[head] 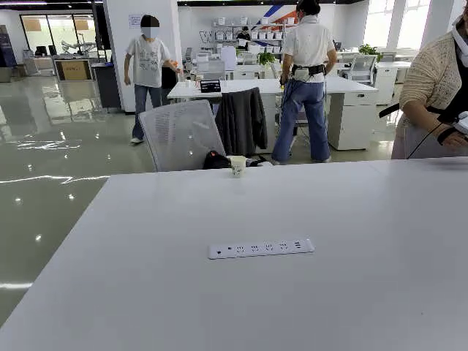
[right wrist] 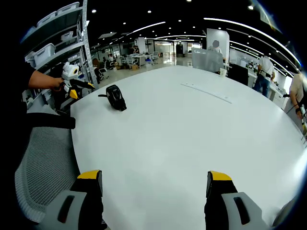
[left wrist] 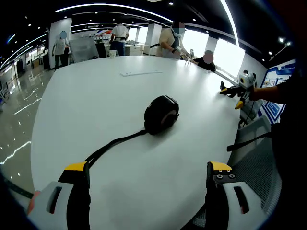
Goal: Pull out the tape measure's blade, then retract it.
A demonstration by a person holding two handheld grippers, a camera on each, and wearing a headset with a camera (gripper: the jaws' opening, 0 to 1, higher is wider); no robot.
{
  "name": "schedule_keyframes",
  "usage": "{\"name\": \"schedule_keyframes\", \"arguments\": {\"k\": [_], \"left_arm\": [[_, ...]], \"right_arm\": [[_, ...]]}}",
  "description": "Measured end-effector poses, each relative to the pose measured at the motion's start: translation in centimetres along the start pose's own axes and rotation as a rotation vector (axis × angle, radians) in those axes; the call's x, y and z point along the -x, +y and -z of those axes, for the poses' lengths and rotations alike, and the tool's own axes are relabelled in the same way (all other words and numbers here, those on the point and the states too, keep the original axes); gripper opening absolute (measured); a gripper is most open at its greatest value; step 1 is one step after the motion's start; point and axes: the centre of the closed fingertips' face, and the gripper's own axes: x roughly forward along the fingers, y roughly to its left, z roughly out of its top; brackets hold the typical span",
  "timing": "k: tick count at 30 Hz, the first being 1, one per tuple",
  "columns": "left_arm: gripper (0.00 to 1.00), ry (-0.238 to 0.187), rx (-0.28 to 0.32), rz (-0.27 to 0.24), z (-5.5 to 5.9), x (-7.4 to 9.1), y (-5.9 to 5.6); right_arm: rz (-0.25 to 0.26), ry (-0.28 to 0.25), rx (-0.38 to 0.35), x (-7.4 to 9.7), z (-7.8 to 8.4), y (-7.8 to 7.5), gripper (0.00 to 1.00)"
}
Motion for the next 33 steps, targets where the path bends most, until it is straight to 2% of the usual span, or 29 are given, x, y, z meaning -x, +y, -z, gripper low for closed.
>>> {"name": "schedule_keyframes", "arguments": {"k": [3, 6, 10, 14, 20, 22, 24, 28, 33], "left_arm": [[0.99, 0.008, -0.003, -0.003, 0.5, 0.5, 0.2], [0.99, 0.004, 0.024, 0.012, 0.7, 1.0, 0.2], [0.99, 0.032, 0.006, 0.013, 1.2, 1.3, 0.3], [0.99, 0.038, 0.007, 0.04, 1.2, 1.4, 0.1], [0.99, 0.047, -0.001, 0.036, 1.0, 1.3, 0.2], [0.99, 0.042, 0.004, 0.052, 0.9, 1.3, 0.1], [0.99, 0.046, -0.009, 0.056, 1.0, 1.4, 0.0], [0.99, 0.047, 0.0, 0.057, 1.2, 1.4, 0.1], [0.99, 0.048, 0.006, 0.073, 1.2, 1.4, -0.5]], "right_arm": [[0.008, 0.005, -0.005, 0.5, 0.6, -0.5, 0.93], [0.014, 0.006, -0.011, 1.1, 0.9, -0.8, 0.98], [0.026, 0.005, 0.001, 1.8, 1.2, -0.9, 0.99], [0.046, -0.001, -0.022, 2.4, 1.4, -1.6, 0.99], [0.062, -0.004, -0.037, 3.1, 1.7, -2.1, 0.99], [0.067, -0.016, -0.047, 3.3, 1.6, -2.3, 0.99], [0.072, -0.011, -0.038, 3.4, 1.8, -2.3, 0.99], [0.072, -0.01, -0.038, 3.7, 2.0, -2.4, 0.99], [0.077, -0.01, -0.042, 3.8, 2.0, -2.4, 0.99]]}}
